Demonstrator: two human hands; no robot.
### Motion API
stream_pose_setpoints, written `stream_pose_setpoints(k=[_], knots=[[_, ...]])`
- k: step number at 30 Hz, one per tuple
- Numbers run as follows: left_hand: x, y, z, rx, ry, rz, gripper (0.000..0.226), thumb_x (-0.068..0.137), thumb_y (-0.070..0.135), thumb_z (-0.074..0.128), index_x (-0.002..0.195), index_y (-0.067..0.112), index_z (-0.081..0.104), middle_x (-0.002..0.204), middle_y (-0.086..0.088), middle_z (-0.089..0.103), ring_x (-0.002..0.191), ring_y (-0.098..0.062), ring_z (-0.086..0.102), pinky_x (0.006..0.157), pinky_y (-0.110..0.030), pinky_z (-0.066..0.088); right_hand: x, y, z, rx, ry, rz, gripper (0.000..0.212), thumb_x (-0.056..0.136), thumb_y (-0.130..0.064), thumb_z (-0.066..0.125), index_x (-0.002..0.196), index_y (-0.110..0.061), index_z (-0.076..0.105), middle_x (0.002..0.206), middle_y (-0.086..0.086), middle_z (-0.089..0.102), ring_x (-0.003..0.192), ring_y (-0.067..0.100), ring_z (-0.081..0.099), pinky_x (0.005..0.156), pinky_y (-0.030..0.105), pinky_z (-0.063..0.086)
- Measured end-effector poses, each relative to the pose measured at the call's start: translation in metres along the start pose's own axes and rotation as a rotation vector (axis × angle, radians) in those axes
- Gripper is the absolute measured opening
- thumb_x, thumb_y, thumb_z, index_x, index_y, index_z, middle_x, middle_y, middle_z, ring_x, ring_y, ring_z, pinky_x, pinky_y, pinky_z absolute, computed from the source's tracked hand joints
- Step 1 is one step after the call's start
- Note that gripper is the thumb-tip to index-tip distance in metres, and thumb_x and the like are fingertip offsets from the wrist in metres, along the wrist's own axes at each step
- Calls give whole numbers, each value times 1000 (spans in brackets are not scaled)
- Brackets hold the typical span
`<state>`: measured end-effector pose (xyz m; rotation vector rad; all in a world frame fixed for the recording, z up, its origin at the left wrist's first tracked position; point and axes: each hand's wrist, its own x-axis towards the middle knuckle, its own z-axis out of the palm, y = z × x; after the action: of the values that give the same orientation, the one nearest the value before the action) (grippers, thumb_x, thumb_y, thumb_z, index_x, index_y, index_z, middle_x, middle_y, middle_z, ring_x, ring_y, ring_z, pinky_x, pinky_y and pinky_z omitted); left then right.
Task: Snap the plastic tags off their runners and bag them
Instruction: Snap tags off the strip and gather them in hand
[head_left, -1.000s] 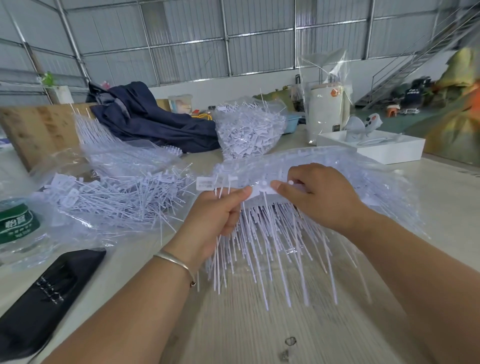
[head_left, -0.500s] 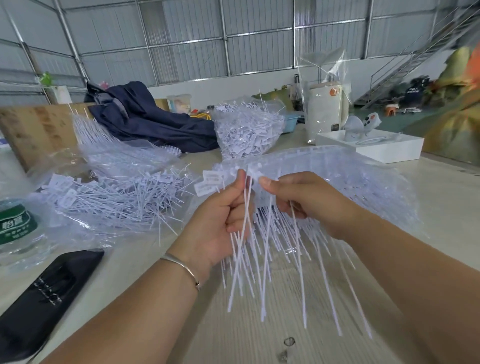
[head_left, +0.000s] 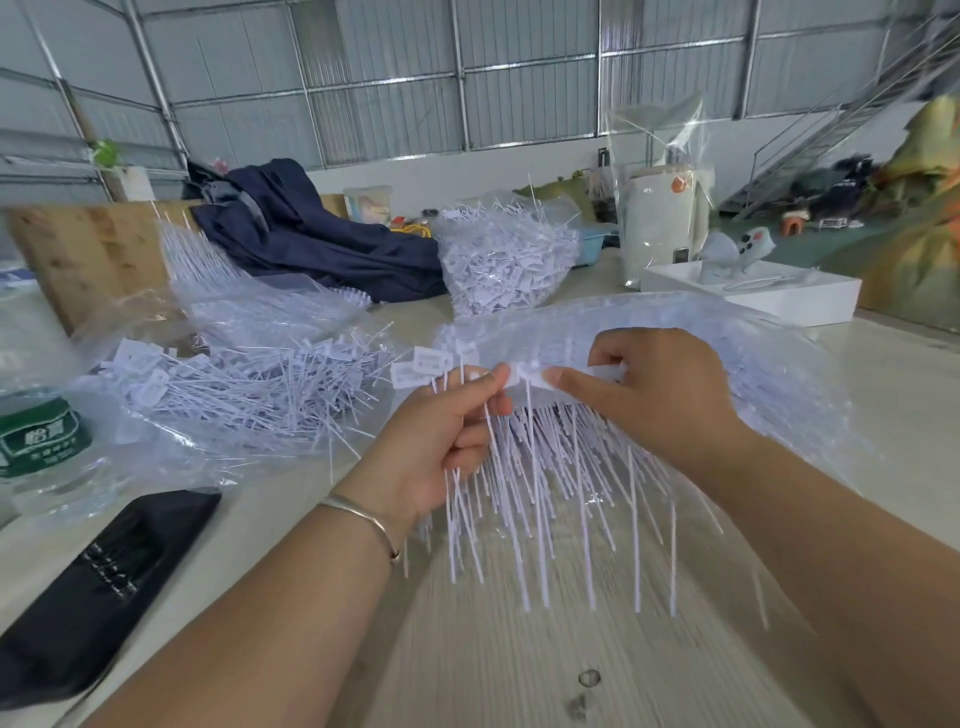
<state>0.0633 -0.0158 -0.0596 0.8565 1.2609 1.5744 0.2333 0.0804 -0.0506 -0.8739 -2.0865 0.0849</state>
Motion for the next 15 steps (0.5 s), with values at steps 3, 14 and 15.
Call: stream_pose_setpoints(k=[3, 14, 15], knots=[[0, -2, -1, 125, 94, 70, 19, 88, 24, 70, 82, 13, 57, 51, 5, 49, 36, -5, 23, 33, -15, 18, 0, 0, 2, -229, 21, -93, 47, 84, -68, 49, 70, -22, 51, 63, -7, 49, 60, 17, 47, 81, 35, 31], [-2, -3, -1, 242, 72, 111, 19, 86, 28, 71, 75, 13, 66, 44, 4, 35, 36, -10, 20, 36, -15, 18, -6, -7, 15, 49, -291, -87, 17, 99, -32, 46, 90, -22, 56, 61, -8, 44, 58, 9, 43, 53, 29, 29], [-1, -4, 0, 250, 64, 112, 19, 86, 28, 71, 76, 13, 66, 44, 4, 34, 37, -10, 20, 36, -15, 18, -6, -6, 15, 155, -327, -43, 13, 98, -27, 48, 89, -23, 58, 57, -8, 44, 53, 7, 41, 54, 29, 30]])
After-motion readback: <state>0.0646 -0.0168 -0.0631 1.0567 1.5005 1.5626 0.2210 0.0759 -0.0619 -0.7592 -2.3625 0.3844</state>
